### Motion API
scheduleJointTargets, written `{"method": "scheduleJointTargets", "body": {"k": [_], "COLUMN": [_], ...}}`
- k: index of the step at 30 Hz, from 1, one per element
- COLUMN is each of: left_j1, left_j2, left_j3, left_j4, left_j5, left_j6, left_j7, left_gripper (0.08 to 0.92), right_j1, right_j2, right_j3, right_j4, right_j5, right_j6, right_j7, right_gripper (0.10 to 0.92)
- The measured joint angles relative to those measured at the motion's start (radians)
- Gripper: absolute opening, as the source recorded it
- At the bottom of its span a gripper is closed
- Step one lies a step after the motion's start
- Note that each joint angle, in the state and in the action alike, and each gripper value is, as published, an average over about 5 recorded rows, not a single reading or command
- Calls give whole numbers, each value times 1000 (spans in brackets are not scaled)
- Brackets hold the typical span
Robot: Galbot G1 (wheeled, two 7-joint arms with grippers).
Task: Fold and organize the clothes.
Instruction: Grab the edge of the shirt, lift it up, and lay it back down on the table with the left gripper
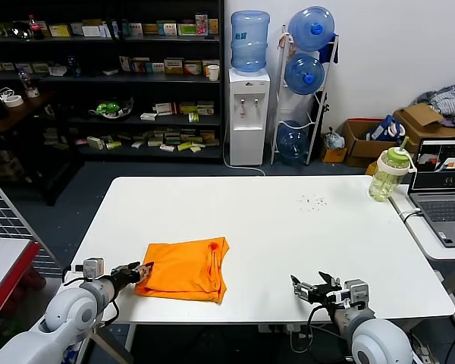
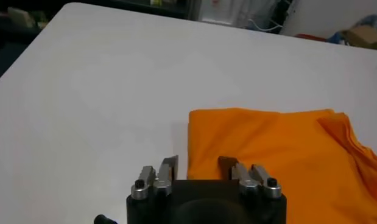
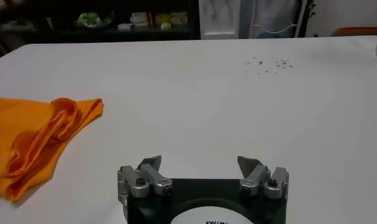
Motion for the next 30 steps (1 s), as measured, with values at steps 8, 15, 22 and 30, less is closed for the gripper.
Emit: {"method": "scheduleJointTargets", "body": {"k": [8,15,22,30], "left_j1": [1,5,19,47], "left_j2": [-11,-12,7,65], "left_j3": [4,-1,-24,-77], "left_j4": [2,-1,-46,-146], "left_j5": [12,15,11,-3], "left_j6": [-5,-10,-4,29], "left_j7": [4,2,-17,-63], "left_gripper": [256,98,90,90], "right_j1": [-2,0,7,14], "right_j2": [3,3,4,-4], "right_j3": [-1,-3,-7,-4], "right_j4": [1,-1,-6,0], "right_j5": [-1,-2,-2,1], "right_j6": [0,1,2,10], "right_j7": [0,0,0,-5], "right_gripper": [823,823,823,823]}}
